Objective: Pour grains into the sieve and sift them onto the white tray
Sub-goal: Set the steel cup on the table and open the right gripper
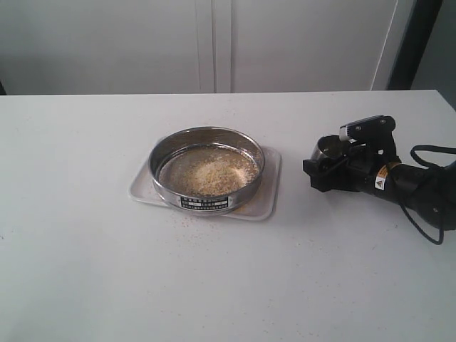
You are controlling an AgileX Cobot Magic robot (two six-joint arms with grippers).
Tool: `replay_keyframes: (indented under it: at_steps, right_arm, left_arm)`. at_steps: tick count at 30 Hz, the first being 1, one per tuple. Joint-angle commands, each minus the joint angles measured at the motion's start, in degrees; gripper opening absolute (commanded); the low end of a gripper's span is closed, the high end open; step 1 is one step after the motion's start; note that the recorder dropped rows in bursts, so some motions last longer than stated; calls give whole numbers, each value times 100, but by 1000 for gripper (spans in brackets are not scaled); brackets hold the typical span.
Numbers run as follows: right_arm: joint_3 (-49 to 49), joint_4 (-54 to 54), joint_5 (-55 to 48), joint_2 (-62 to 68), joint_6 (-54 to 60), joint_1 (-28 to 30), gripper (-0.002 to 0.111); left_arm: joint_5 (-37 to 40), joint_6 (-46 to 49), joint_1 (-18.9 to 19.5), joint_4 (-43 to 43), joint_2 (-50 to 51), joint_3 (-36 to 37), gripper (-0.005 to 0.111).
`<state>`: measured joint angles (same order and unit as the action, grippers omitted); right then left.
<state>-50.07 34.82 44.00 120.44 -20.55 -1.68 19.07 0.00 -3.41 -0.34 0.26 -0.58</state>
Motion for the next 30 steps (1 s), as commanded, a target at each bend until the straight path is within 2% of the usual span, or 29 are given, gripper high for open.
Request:
replay_keyframes:
  at_steps: [1, 7, 13, 18, 21, 23, 30]
  right_arm:
    - [-1, -31, -18, 30, 128, 65, 6]
    - [-1, -31, -19, 30, 128, 55, 25]
    - [-1, -31, -19, 30, 93, 55, 48]
    - [-1, -31, -19, 30, 93, 55, 59]
    - [-1, -31, -19, 30, 93, 55, 80]
    - [-1, -31, -19, 19, 93, 55, 86]
    - [-1, -17, -19, -352, 11, 55, 87]
  left_arm:
    - [18, 0, 0, -67, -26, 58, 0]
    - [18, 0, 0, -67, -26, 58, 0]
    - [18, 0, 0, -67, -26, 58, 0]
    - [18, 0, 0, -67, -26, 58, 0]
    - [18, 0, 0, -67, -26, 58, 0]
    - [18, 0, 0, -67, -26, 58, 0]
    - [18, 0, 0, -67, -26, 58, 0]
